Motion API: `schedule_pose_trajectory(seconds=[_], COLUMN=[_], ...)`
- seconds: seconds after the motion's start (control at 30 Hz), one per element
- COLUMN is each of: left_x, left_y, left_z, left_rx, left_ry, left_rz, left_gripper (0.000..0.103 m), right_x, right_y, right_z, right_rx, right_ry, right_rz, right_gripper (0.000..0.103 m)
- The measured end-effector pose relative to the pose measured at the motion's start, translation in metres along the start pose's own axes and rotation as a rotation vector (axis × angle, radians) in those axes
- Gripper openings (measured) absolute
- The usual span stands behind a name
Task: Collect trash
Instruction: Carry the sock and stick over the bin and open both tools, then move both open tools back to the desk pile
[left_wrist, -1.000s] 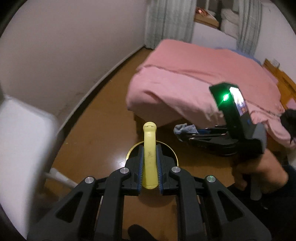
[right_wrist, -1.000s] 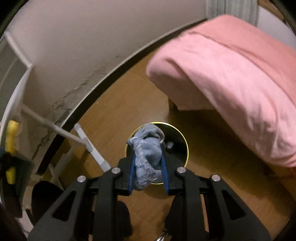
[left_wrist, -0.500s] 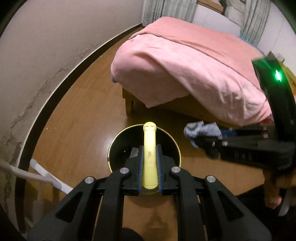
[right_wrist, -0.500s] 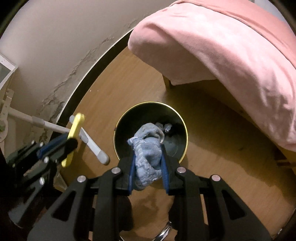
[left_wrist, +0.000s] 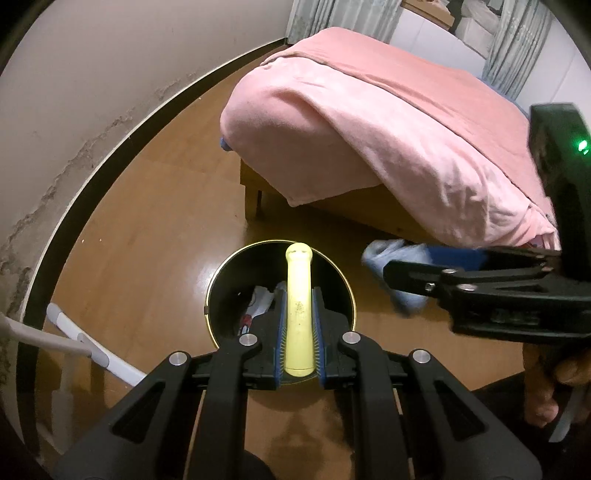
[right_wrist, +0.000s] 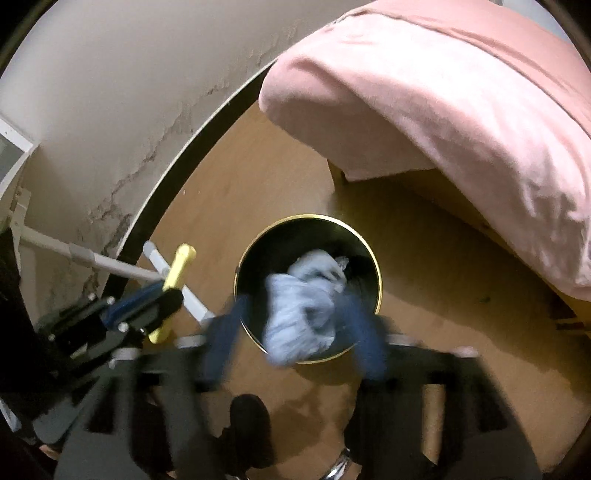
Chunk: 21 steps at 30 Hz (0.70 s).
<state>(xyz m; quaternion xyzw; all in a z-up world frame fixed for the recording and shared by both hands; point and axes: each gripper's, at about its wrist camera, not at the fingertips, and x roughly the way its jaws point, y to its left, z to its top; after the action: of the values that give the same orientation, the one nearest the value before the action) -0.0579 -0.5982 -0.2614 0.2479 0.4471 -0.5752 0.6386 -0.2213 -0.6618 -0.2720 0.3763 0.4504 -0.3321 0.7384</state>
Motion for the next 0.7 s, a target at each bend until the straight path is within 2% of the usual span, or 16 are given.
schedule_pose_trajectory(seconds=[0.07,0.23,0.27,0.3,0.33,0.37,0.43,0.7], left_x=[0.002,0.008,0.010,0.012,0.013,0.013,0.009,0.008], left_y=[0.001,0.000,-0.001,-0.002,-0.003,-0.004,-0.006,-0.005], left_z=[-0.001,-0.002,-0.002,-0.002,-0.002,-0.002,-0.002,-0.002], left_rx=[0.002,0.007,0.010,0.014,0.014,0.014,0.024,0.029], left_ry=[0.010,0.033,0.041,0.051,0.054,0.047,0.019,0.020], left_rz=[0.004,0.000,-0.004,-0.001,0.004,0.010,0.018,0.034], left_gripper=[0.012,0.012,0.016,0.022,0.044,0.062,0.064,0.067], right_x=[-0.005,-0.003,-0.003,-0.004,-0.004,-0.004,-0.004,-0.007], right_y=[0.002,-0.001,-0.001,-0.001,0.000,0.000,-0.001,0.001], right_z=[0.001,0.003,0.004,0.004,0.005,0.004,0.005,0.006], right_rx=[-0.001,0.016,0.017,0.016,0.017,0.016,0.018,0.009], right_ry=[-0.021,-0.011,-0.012,-0.013,-0.016,-0.018,-0.021,-0.022], right_rz=[0.001,0.000,-0.002,-0.003,-0.005,-0.005,-0.007,-0.015], right_gripper=[0.070,0.070,0.070,0.070,0.070,0.070,0.070,0.070])
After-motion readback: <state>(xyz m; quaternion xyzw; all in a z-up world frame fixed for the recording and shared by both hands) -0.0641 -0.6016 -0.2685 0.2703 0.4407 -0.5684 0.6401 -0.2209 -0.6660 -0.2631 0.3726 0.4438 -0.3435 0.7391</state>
